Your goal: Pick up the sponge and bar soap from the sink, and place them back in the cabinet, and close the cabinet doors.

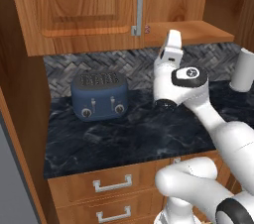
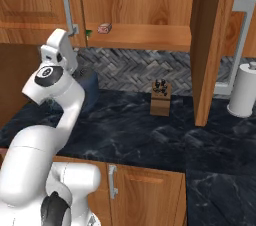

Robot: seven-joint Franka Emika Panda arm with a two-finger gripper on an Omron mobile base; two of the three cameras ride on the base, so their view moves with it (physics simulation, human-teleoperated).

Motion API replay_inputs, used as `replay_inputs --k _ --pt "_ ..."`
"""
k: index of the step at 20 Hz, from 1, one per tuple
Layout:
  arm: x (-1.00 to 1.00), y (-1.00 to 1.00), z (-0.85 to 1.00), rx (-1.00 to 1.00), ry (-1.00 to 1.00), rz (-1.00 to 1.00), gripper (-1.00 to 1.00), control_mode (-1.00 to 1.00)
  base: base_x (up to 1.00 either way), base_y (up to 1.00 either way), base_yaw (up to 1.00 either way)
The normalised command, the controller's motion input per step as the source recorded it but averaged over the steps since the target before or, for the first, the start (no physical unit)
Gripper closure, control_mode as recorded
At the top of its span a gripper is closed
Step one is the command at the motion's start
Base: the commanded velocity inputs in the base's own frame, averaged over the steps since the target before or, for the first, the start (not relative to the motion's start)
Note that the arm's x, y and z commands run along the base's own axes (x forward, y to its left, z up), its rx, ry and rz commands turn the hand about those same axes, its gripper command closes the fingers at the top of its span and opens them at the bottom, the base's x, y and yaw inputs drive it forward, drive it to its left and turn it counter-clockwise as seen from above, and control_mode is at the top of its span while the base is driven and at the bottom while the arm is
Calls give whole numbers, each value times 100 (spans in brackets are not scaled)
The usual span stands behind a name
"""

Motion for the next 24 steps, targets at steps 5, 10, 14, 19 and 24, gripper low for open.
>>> replay_inputs --k 5,10,14,19,24 --pt "-78 -41 23 -3 14 0 -100 -100 0 0 0" --pt "-69 -26 34 -4 22 0 -100 -100 0 0 0" --pt "-62 -14 50 -1 29 0 -100 -100 0 0 0" --pt "-63 -13 55 0 32 0 -100 -100 0 0 0" --pt "-77 -24 34 0 24 0 -100 -100 0 0 0"
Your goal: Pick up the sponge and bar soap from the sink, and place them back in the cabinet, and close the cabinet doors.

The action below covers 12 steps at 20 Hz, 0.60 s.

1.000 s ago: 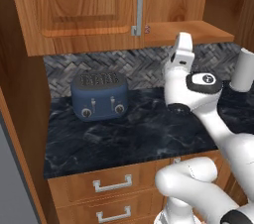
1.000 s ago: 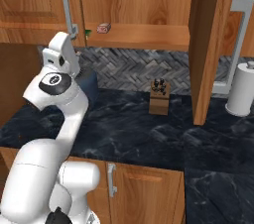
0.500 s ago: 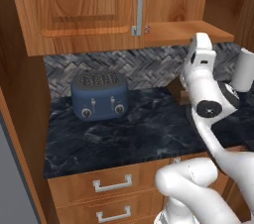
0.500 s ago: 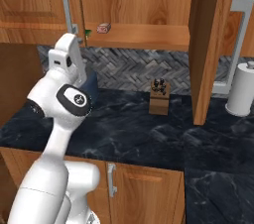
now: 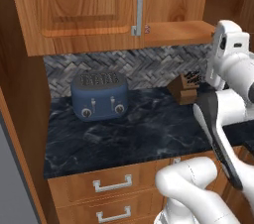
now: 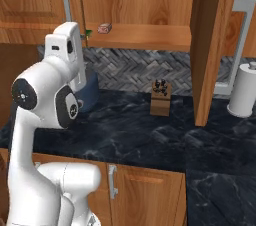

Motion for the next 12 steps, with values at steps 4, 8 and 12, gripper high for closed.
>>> replay_inputs --k 4,8,12 --pt "-87 -28 32 0 24 0 -100 -100 0 0 0" --pt "-89 -29 27 0 23 0 -100 -100 0 0 0" --pt "-90 -24 18 0 21 0 -100 -100 0 0 0"
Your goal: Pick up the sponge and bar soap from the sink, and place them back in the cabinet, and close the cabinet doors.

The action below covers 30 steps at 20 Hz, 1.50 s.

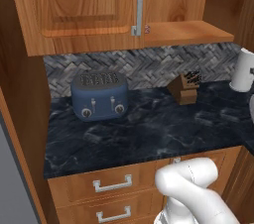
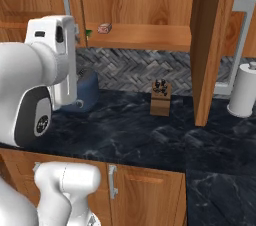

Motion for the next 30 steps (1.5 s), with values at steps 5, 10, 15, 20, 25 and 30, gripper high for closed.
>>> replay_inputs --k 5,10,15,20,25,30 --pt "-68 -28 0 -1 3 0 -100 -100 0 0 0" --pt "-48 -33 0 0 -4 0 -100 -100 0 0 0" --pt "-29 -28 0 0 -11 0 -100 -100 0 0 0" --pt "-2 -24 -1 0 -15 0 -100 -100 0 0 0" --pt "0 -28 -6 0 -14 0 -100 -100 0 0 0" --pt "0 -19 -13 0 -8 0 -100 -100 0 0 0"
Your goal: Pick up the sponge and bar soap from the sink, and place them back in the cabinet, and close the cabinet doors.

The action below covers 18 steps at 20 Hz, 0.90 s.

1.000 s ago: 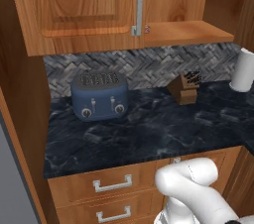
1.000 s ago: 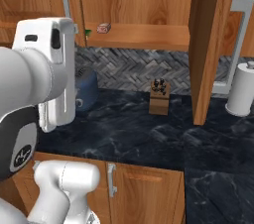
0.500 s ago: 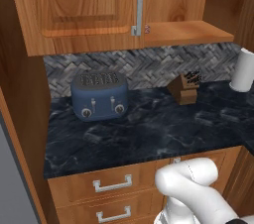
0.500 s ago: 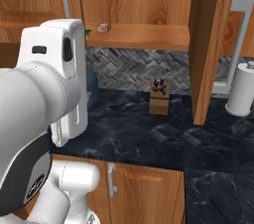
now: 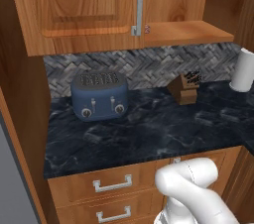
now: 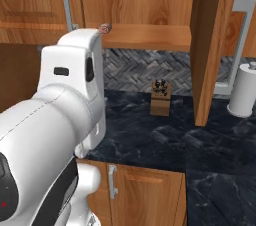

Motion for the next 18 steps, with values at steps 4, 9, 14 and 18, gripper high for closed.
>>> replay_inputs --k 4,9,14,18 --pt "0 -18 -21 0 -5 0 -100 -100 0 0 0" --pt "-4 -27 -20 0 -1 0 -100 -100 0 0 0" --pt "-8 -34 -32 0 -4 0 -100 -100 0 0 0" --pt "-3 -29 -26 0 -1 0 -100 -100 0 0 0"
